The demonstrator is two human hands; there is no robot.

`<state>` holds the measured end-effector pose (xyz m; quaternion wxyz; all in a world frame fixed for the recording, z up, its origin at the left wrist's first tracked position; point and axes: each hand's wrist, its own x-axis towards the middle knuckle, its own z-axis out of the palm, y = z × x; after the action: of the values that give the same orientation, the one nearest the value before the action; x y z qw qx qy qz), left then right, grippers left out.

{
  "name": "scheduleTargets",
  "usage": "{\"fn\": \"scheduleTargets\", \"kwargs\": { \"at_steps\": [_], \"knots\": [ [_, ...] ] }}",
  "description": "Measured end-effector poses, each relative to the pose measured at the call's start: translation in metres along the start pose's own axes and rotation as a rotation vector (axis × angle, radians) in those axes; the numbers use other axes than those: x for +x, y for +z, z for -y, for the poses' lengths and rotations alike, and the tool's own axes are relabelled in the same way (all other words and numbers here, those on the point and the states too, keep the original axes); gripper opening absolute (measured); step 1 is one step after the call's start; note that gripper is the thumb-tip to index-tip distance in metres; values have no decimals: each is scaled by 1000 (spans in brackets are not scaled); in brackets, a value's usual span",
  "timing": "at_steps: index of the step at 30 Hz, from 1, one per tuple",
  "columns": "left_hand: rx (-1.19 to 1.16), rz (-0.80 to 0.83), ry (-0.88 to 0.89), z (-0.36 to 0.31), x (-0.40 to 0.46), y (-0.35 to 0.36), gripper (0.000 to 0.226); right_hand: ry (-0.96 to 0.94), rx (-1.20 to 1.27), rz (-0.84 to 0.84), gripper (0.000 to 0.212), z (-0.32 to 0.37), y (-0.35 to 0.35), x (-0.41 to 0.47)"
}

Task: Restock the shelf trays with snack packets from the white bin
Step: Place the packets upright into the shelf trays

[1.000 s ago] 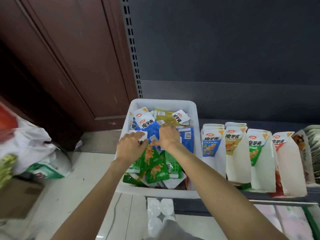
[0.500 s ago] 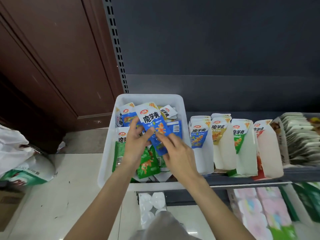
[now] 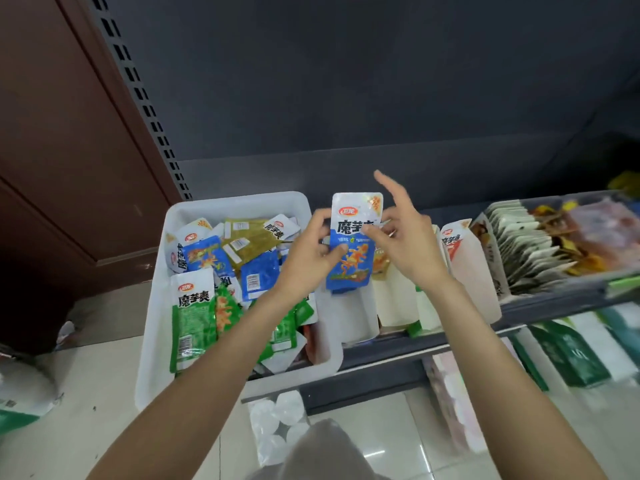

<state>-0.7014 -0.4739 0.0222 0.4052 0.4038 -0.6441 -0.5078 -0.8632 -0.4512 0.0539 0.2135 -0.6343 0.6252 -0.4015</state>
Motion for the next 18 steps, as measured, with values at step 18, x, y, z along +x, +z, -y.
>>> {"fn": "scheduleTargets", "kwargs": {
  "at_steps": [18],
  "knots": [
    [685,-209,155,54,14,-7,22,-187,-365,81,16,-60,37,9]
  ]
}}
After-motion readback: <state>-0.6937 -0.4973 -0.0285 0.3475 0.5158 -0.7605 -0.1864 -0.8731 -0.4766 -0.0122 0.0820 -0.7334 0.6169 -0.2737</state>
